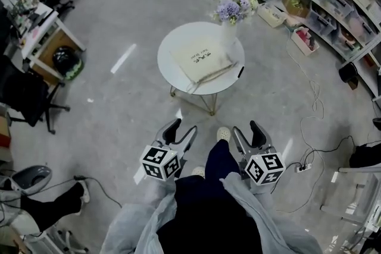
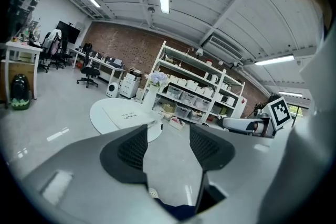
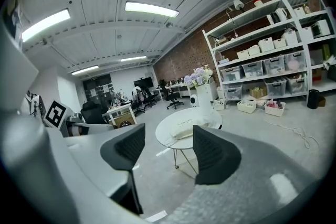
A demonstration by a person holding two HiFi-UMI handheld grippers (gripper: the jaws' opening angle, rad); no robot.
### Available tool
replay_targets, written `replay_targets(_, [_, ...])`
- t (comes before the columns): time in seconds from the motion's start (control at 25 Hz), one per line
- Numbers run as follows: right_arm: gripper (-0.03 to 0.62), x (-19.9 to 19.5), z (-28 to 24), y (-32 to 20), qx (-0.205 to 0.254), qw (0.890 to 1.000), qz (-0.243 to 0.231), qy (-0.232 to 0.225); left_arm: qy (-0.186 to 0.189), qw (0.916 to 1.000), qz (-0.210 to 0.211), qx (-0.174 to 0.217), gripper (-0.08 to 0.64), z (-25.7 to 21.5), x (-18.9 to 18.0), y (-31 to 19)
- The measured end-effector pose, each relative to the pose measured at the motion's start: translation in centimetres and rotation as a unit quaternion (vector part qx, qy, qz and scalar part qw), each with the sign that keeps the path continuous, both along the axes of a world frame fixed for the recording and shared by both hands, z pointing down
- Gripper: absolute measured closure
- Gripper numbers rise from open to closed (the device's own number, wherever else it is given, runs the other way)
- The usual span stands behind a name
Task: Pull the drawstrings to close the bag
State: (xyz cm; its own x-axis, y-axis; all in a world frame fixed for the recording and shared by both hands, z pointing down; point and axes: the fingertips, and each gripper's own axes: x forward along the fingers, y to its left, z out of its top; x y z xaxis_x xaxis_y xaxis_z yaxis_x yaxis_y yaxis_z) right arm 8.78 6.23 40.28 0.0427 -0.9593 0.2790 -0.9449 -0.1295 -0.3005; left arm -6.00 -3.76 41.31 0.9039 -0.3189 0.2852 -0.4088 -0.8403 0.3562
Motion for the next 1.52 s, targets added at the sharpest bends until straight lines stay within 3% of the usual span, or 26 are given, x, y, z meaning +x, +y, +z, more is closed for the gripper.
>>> replay_targets(0.48, [0.313, 10.3, 0.5, -8.7, -0.014, 0.999, -0.04, 0.004, -0.016, 0.9997, -0.018, 0.004, 0.307, 0.5, 10.4, -7.9])
replay_targets(0.96, [0.331, 17.6, 4.7, -16.0, -0.058, 0.989, -0.139, 0.015, -0.076, 0.9946, -0.062, -0.035, 0.307, 5.9, 14.4, -13.8])
replay_targets(1.28, [0.331, 18.7, 8.7, -20.9, -0.107, 0.959, -0.255, 0.056, -0.141, 0.9854, -0.072, -0.062, 0.299, 10.4, 14.3, -15.3])
replay_targets(1.4, [0.331, 18.7, 9.8, -21.7, -0.128, 0.941, -0.301, 0.082, -0.167, 0.9803, -0.076, -0.073, 0.295, 11.8, 13.8, -15.6])
replay_targets(1.52, [0.331, 19.1, 11.0, -22.4, -0.152, 0.919, -0.346, 0.117, -0.222, 0.9713, -0.058, -0.062, 0.278, 13.5, 13.3, -16.3])
